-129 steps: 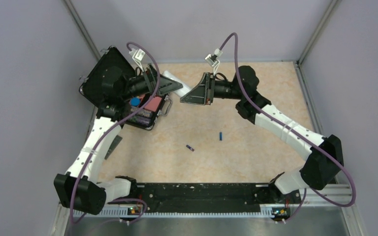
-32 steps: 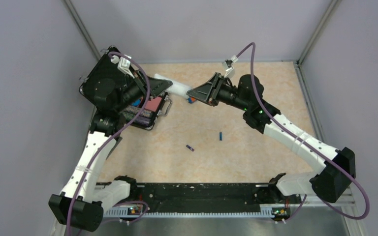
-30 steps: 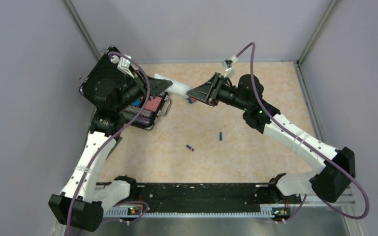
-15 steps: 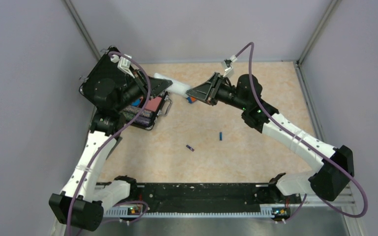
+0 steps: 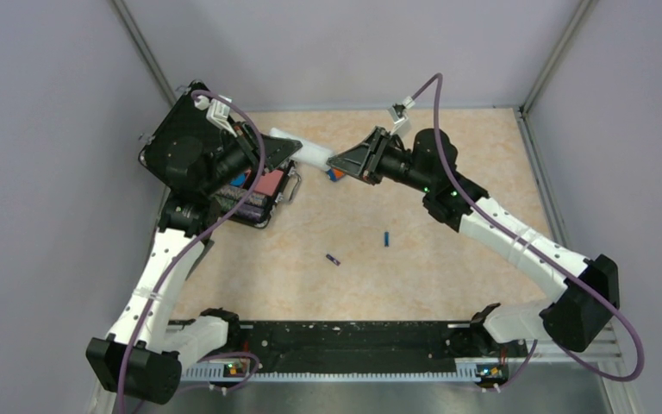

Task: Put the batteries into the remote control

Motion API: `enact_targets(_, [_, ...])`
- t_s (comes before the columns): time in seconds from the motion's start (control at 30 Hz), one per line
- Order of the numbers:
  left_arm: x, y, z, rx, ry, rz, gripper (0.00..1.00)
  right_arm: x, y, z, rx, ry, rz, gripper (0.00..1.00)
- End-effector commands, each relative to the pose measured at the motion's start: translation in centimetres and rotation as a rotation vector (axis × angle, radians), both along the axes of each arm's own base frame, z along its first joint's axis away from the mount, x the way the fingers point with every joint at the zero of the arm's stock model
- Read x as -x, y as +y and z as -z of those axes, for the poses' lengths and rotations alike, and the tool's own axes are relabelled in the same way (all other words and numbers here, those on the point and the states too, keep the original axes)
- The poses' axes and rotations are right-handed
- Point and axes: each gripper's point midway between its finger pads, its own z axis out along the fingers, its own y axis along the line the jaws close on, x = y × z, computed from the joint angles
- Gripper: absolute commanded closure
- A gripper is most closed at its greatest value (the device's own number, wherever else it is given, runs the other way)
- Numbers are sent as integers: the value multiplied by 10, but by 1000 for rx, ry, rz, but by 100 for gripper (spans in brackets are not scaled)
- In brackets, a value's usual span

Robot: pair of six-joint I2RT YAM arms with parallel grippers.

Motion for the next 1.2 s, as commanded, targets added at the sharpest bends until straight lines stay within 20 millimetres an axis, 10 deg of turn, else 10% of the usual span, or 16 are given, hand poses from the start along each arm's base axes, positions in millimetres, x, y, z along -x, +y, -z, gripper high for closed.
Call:
enact_targets(0.0, [6,-2,-16,10,-72,22,100,-4,4,-26,-27,-72,7,74])
enact_targets(1.17, [39,-21,-26,1,-129,270,100,21,24,-32,-105,-204,-220,80])
